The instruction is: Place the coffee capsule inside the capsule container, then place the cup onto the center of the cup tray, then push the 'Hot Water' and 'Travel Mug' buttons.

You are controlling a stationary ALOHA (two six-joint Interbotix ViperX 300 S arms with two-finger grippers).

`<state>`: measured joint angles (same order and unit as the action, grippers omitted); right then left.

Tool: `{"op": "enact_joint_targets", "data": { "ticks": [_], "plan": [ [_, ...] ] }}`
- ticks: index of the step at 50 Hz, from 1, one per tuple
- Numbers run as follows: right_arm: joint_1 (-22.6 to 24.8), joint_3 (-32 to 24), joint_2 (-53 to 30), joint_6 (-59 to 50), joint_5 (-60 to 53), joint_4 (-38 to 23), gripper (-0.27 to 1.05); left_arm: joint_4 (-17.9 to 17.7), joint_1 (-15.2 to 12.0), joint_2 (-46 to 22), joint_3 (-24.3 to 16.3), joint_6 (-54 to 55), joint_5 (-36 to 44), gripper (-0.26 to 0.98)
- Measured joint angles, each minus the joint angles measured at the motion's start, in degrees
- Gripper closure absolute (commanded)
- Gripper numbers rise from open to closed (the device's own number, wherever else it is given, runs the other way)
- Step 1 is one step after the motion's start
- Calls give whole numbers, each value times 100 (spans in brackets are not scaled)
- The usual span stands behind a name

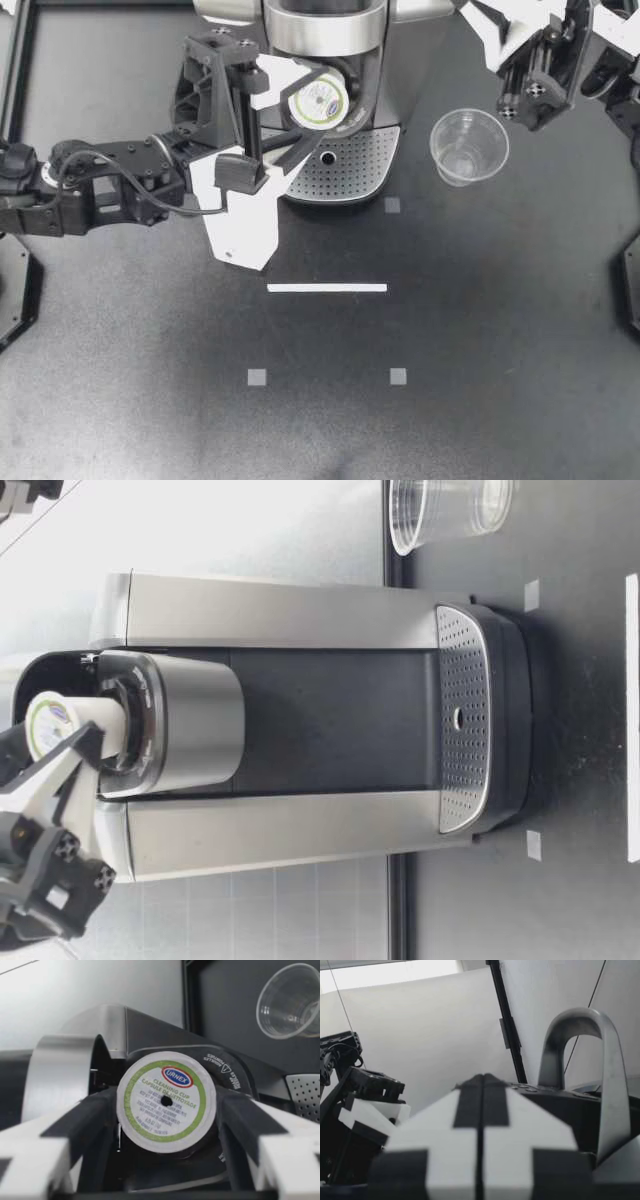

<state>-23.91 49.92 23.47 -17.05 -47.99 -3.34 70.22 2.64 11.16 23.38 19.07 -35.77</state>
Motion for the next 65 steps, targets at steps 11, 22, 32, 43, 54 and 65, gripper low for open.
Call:
{"op": "enact_joint_targets", "data": {
  "ticks": [11,22,32,43,54,65],
  "plan": [
    [0,0,-44,0,0,0,75,9,0,-44,0,9,-35,1],
    [0,0,-97,0,0,0,75,44,-9,-26,0,0,-44,2],
    [0,-9,-97,-9,0,0,75,70,-9,114,0,9,18,2],
    [0,0,-97,-26,-9,0,75,70,0,167,0,18,149,2],
    [-9,18,-88,-35,0,176,75,44,185,387,352,782,352,2],
    [-422,-211,-62,-26,598,729,75,35,264,809,1362,2997,1327,3]
  ]
}}
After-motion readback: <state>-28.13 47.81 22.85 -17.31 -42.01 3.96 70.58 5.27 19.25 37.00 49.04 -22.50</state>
